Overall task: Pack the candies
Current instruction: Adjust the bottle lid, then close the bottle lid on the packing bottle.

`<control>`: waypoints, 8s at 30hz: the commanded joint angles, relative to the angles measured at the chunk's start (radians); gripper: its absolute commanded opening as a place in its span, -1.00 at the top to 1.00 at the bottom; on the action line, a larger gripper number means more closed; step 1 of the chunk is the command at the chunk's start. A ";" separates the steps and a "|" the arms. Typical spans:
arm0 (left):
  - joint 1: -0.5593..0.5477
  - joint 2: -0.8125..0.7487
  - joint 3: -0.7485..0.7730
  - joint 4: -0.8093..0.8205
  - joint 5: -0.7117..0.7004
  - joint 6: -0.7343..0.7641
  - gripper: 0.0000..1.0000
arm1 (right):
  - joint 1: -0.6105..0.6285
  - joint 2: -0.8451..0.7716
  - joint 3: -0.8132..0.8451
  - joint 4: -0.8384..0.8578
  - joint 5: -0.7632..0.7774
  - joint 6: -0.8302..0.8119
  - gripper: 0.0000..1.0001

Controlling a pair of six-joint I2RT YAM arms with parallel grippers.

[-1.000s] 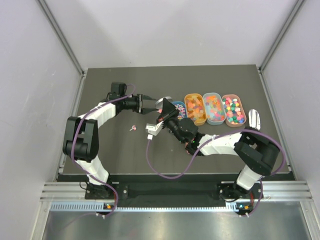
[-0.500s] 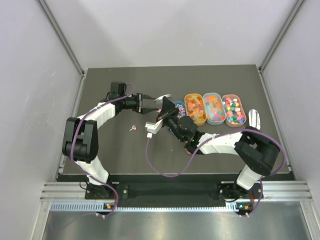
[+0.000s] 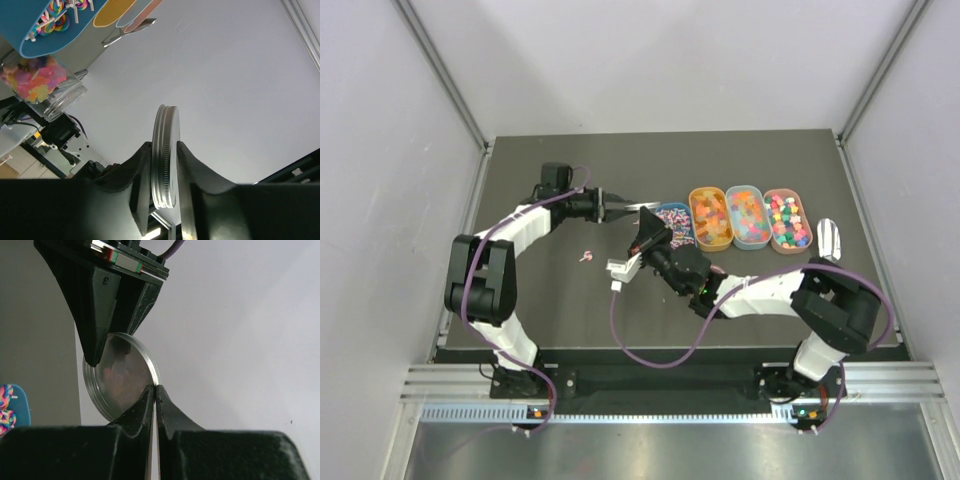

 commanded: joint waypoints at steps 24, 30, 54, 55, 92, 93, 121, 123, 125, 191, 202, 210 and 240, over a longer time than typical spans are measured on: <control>0.021 -0.041 -0.013 0.210 -0.005 0.057 1.00 | 0.002 -0.360 0.161 -0.702 0.149 0.617 -0.99; 0.017 -0.087 -0.116 0.435 0.023 0.257 1.00 | -0.384 -0.296 0.706 -1.407 -0.453 1.221 -0.97; -0.194 -0.127 0.001 0.292 0.126 0.653 1.00 | -0.336 -0.116 0.963 -2.119 -0.810 0.863 -0.99; -0.197 -0.122 0.008 0.300 0.129 0.642 1.00 | -0.323 -0.112 0.963 -2.108 -0.790 0.867 -0.99; -0.232 -0.128 -0.007 0.385 0.141 0.506 1.00 | -0.274 0.003 1.073 -2.021 -0.724 0.907 -0.99; -0.232 -0.127 -0.007 0.385 0.139 0.506 1.00 | -0.274 0.000 1.073 -2.019 -0.721 0.907 -0.99; -0.111 -0.177 0.008 0.321 0.156 0.611 -0.51 | -0.277 -0.208 0.690 -2.058 -0.582 0.804 1.00; -0.091 -0.174 -0.007 0.304 0.138 0.621 -0.51 | -0.277 -0.243 0.643 -2.047 -0.580 0.802 1.00; -0.066 -0.174 -0.009 0.305 0.133 0.625 -0.50 | -0.277 -0.276 0.577 -2.019 -0.575 0.813 0.99; -0.045 -0.168 -0.050 0.300 0.106 0.621 -0.51 | -0.322 -0.274 0.300 -1.757 -0.529 0.773 0.89; -0.045 -0.165 -0.051 0.308 0.104 0.615 -0.52 | -0.320 -0.274 0.280 -1.746 -0.519 0.778 0.53; -0.045 -0.164 -0.054 0.313 0.106 0.608 -0.52 | -0.322 -0.280 0.260 -1.740 -0.497 0.776 -0.12; -0.048 -0.167 -0.019 0.233 0.093 0.706 -0.57 | -0.351 -0.355 0.339 -1.829 -0.529 0.795 -0.99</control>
